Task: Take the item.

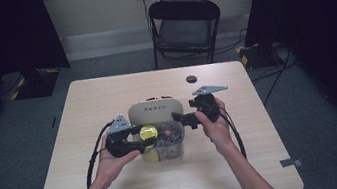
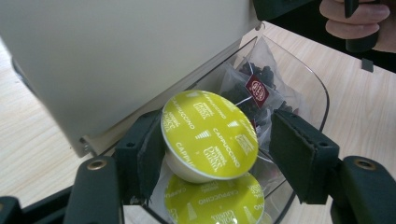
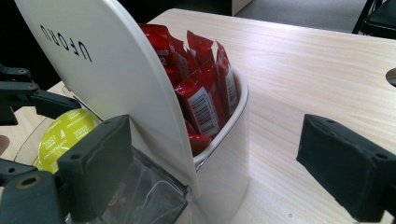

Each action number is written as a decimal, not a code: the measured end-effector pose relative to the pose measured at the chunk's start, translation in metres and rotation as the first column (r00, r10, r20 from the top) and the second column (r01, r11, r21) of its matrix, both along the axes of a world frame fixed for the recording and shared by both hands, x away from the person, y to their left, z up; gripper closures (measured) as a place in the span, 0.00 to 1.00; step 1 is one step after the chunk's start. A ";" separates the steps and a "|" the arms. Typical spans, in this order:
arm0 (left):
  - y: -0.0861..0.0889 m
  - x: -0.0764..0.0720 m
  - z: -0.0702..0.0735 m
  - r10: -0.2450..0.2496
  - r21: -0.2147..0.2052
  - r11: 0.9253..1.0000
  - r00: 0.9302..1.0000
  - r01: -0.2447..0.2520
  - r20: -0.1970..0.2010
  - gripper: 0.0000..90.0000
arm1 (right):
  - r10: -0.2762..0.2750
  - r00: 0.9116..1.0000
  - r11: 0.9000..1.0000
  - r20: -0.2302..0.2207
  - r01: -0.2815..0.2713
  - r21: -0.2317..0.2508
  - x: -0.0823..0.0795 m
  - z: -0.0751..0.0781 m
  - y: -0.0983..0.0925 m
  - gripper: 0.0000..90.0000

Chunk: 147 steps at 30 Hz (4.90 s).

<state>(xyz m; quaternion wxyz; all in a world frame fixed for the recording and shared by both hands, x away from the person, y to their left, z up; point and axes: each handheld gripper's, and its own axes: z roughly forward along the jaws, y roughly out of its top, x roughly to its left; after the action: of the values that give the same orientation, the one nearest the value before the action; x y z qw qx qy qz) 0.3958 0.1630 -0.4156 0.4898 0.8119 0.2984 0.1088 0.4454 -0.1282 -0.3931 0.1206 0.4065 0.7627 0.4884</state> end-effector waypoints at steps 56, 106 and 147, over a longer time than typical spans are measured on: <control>0.006 -0.007 0.010 -0.020 -0.052 0.998 1.000 0.021 0.009 0.44 | 0.006 1.000 1.000 -0.008 -0.006 -0.001 0.001 -0.002 0.001 0.11; 0.104 0.003 0.015 0.180 -0.058 0.982 0.984 -0.180 -0.006 0.44 | 0.006 1.000 1.000 -0.010 -0.006 -0.004 0.001 -0.003 0.001 0.10; 0.126 0.042 -0.070 0.257 0.120 0.963 0.957 -0.241 -0.135 0.44 | 0.004 1.000 1.000 -0.011 -0.004 -0.008 0.001 -0.004 0.001 0.09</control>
<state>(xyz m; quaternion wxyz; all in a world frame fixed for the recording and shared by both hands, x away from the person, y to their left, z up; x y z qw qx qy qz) 0.4381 0.2894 -0.4855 0.4061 0.7977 0.4284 0.1236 0.4466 -0.1267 -0.3967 0.1169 0.4071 0.7661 0.4834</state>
